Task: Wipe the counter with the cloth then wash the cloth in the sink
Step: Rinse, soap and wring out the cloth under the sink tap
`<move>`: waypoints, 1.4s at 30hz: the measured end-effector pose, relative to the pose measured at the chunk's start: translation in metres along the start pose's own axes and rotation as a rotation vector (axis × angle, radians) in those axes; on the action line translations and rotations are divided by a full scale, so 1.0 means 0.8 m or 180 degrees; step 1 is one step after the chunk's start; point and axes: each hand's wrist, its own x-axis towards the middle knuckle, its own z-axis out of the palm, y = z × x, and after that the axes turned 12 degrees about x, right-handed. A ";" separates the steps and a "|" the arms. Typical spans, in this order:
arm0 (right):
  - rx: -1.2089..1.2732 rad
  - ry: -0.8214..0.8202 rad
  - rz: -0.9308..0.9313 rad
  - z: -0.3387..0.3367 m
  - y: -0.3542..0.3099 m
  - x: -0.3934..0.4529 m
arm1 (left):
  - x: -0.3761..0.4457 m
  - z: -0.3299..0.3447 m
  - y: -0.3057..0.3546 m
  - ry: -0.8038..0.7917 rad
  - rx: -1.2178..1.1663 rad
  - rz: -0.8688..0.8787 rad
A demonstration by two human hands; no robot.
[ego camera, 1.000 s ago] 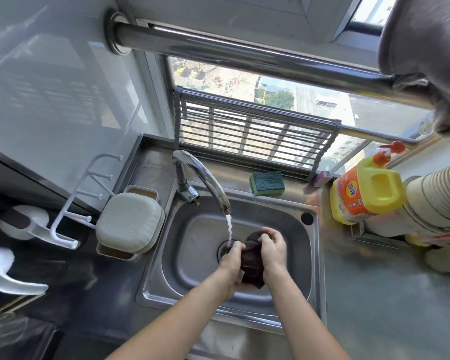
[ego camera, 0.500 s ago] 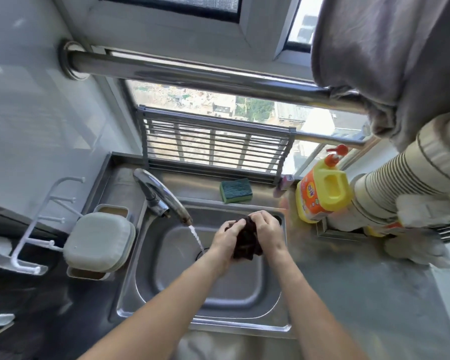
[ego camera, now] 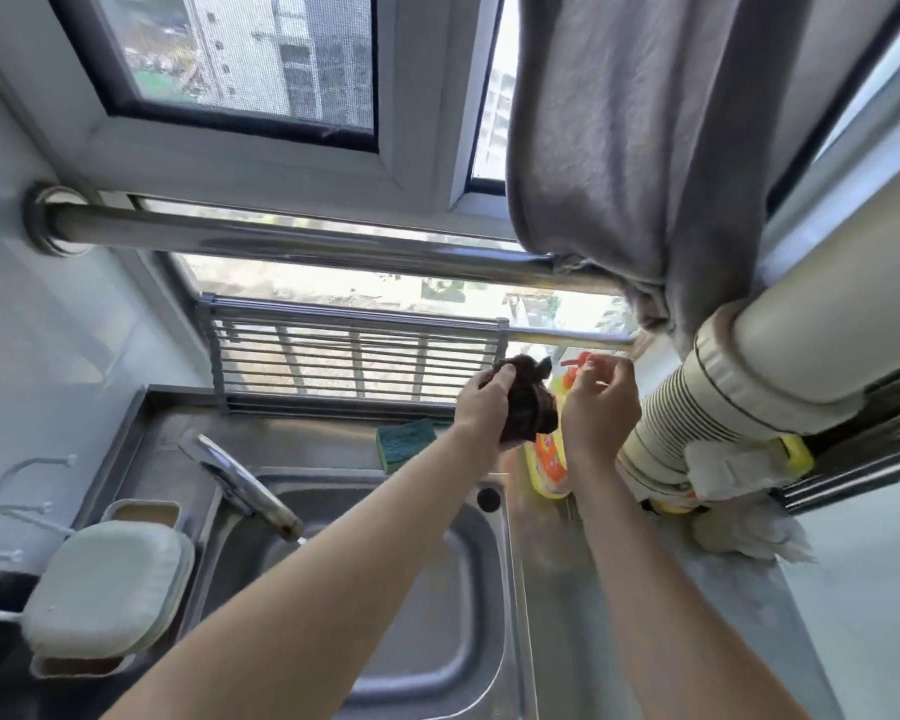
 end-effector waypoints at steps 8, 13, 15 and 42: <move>-0.0408 -0.0121 0.0333 0.013 0.023 0.053 | 0.030 0.045 0.004 -0.0176 -0.0160 -0.0151; -0.0297 -0.0139 0.0414 0.017 0.042 0.060 | 0.040 0.055 0.000 -0.0316 -0.0201 -0.0023; -0.0226 -0.0131 0.0453 0.018 0.046 0.064 | 0.043 0.057 -0.001 -0.0361 -0.0183 -0.0027; -0.0465 -0.0235 0.0762 0.035 0.080 0.076 | 0.072 0.051 -0.012 -0.0415 -0.0188 -0.0021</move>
